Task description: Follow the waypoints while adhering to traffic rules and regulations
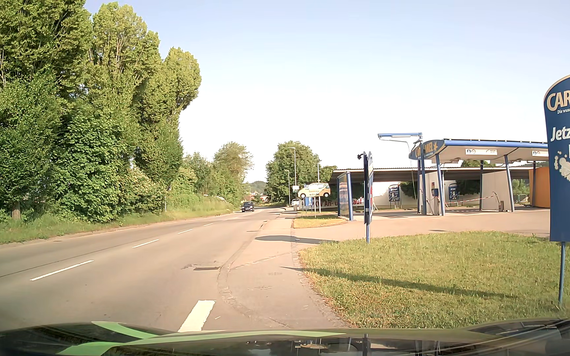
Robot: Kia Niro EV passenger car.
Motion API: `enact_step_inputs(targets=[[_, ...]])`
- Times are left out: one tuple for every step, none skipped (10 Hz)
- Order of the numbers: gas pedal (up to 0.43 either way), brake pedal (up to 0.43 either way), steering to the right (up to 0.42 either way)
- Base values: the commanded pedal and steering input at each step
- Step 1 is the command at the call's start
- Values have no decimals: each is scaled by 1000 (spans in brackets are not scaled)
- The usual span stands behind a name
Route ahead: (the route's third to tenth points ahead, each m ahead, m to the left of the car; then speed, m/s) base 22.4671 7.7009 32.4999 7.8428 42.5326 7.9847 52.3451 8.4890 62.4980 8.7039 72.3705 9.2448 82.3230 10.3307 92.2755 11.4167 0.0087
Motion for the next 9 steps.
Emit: enact_step_inputs(targets=[[0,250,-7],[0,250,-7],[0,250,-7],[0,250,-7],[0,250,-7],[0,250,-7],[0,250,-7],[0,250,-7],[0,250,-7]])
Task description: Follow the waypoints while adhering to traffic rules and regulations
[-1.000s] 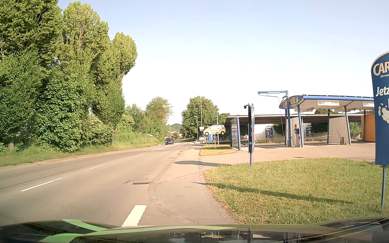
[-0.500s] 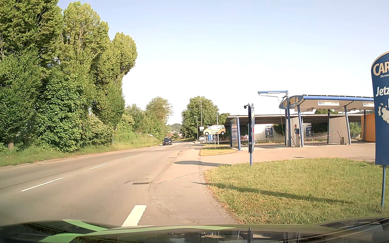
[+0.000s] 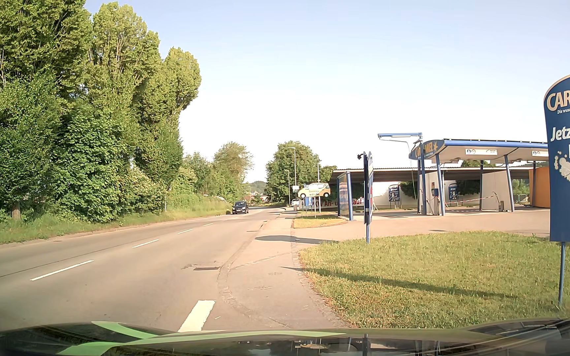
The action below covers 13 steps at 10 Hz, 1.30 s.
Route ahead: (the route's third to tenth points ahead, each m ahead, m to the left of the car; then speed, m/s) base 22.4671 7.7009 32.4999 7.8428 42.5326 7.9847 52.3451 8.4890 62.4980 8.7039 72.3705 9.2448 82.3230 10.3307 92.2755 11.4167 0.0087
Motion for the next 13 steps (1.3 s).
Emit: enact_step_inputs(targets=[[0,250,-7],[0,250,-7],[0,250,-7],[0,250,-7],[0,250,-7],[0,250,-7],[0,256,-7],[0,256,-7],[0,256,-7],[0,256,-7],[0,256,-7],[0,256,-7],[0,256,-7]])
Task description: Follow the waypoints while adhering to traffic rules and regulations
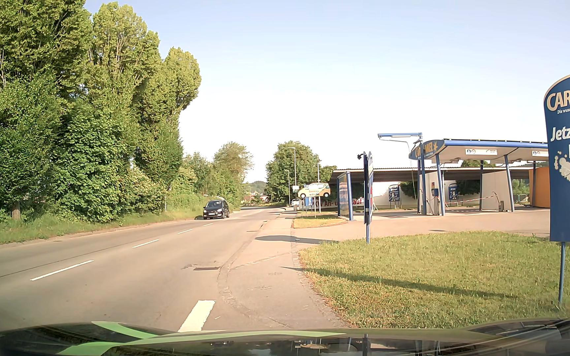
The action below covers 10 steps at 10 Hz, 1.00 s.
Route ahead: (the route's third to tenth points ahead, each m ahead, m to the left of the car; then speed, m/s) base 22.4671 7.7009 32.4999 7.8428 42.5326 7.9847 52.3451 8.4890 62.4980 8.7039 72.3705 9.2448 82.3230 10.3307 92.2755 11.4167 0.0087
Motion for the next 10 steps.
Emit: enact_step_inputs(targets=[[0,256,-7],[0,256,-7],[0,262,-7],[0,262,-7],[0,262,-7],[0,262,-7],[0,262,-7],[0,268,-7],[0,268,-7],[0,268,-7]])
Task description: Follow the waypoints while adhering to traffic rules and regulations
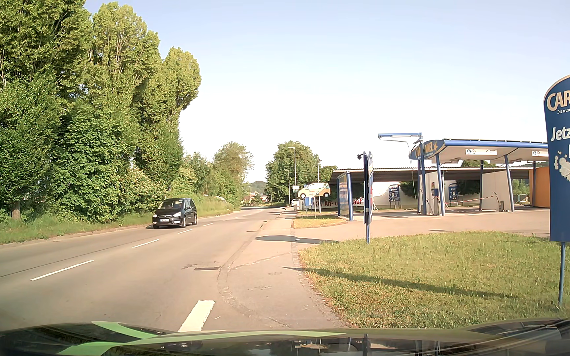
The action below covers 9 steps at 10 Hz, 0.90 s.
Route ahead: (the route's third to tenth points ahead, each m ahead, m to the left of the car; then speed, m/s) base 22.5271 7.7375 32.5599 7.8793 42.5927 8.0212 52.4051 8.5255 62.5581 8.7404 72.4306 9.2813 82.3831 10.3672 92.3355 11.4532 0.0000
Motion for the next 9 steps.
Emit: enact_step_inputs(targets=[[0,268,-7],[0,268,-7],[0,268,-7],[0,268,-7],[0,268,-7],[0,268,-7],[0,268,-7],[0,268,-7],[0,268,-7]])
